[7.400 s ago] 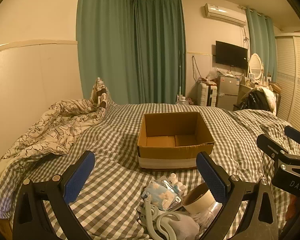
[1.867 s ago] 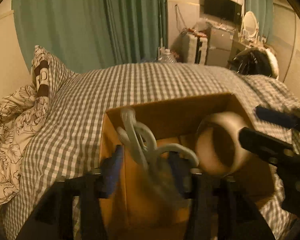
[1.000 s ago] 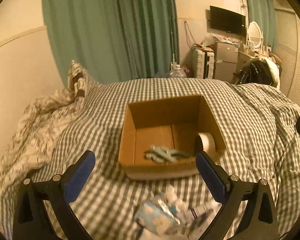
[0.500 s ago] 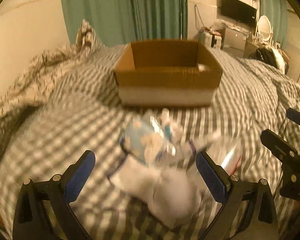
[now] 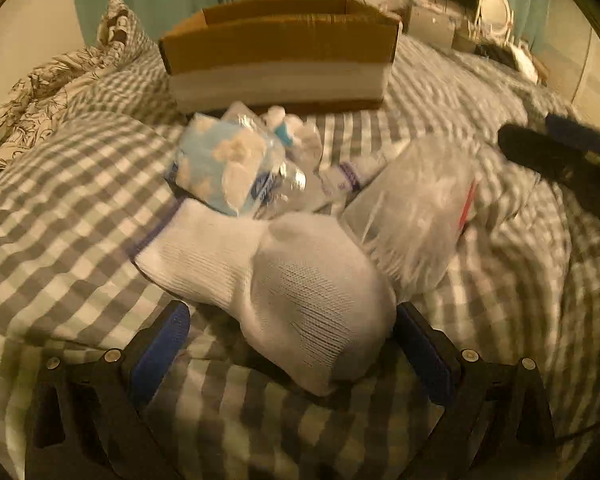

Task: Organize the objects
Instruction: 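Grasp the white sock with the left tool while the right tool grasps the clear floss container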

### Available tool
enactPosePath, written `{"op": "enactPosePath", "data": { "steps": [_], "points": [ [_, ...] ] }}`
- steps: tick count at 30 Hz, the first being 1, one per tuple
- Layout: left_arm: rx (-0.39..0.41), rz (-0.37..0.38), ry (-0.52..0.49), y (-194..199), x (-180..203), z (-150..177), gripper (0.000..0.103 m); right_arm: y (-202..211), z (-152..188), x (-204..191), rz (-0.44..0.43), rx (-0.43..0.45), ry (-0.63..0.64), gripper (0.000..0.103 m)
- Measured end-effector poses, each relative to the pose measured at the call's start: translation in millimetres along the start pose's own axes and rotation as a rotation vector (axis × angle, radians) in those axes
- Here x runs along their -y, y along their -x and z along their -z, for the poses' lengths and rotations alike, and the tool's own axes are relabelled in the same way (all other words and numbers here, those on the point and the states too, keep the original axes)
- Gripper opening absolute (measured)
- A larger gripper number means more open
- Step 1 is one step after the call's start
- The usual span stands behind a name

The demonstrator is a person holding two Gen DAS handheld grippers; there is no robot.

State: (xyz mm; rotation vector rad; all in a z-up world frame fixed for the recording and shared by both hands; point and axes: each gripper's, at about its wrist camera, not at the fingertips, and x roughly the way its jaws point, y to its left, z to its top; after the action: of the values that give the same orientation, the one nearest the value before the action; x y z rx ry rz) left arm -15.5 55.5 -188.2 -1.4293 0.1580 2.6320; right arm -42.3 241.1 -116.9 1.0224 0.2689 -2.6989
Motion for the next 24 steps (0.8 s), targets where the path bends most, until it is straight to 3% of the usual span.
{"op": "enactPosePath", "data": {
  "steps": [2,3,6,12,18,24],
  "points": [
    [0.015,0.024,0.001,2.7,-0.1,-0.2,0.095,-1.7,-0.2,-2.3,-0.005,-0.006,0.004,0.103],
    [0.027,0.067,0.007,6.1,-1.8,-0.6,0.076,-2.4,0.4,-4.7,-0.007,-0.007,0.014,0.103],
    [0.051,0.110,0.032,16.1,-10.7,-4.4,0.066,-1.8,1.1,-11.5,-0.009,-0.005,0.044,0.103],
    [0.140,0.115,0.063,48.0,-34.7,-21.6,0.061,0.5,0.8,-25.9,-0.063,0.020,0.065,0.103],
    [0.201,0.076,0.065,65.7,-52.7,-28.9,0.060,-23.8,5.0,-50.3,-0.116,-0.054,0.120,0.103],
    [0.163,0.097,0.072,55.4,-60.9,-25.0,0.056,-58.0,14.9,-56.9,-0.124,-0.160,0.112,0.103]
  ]
}}
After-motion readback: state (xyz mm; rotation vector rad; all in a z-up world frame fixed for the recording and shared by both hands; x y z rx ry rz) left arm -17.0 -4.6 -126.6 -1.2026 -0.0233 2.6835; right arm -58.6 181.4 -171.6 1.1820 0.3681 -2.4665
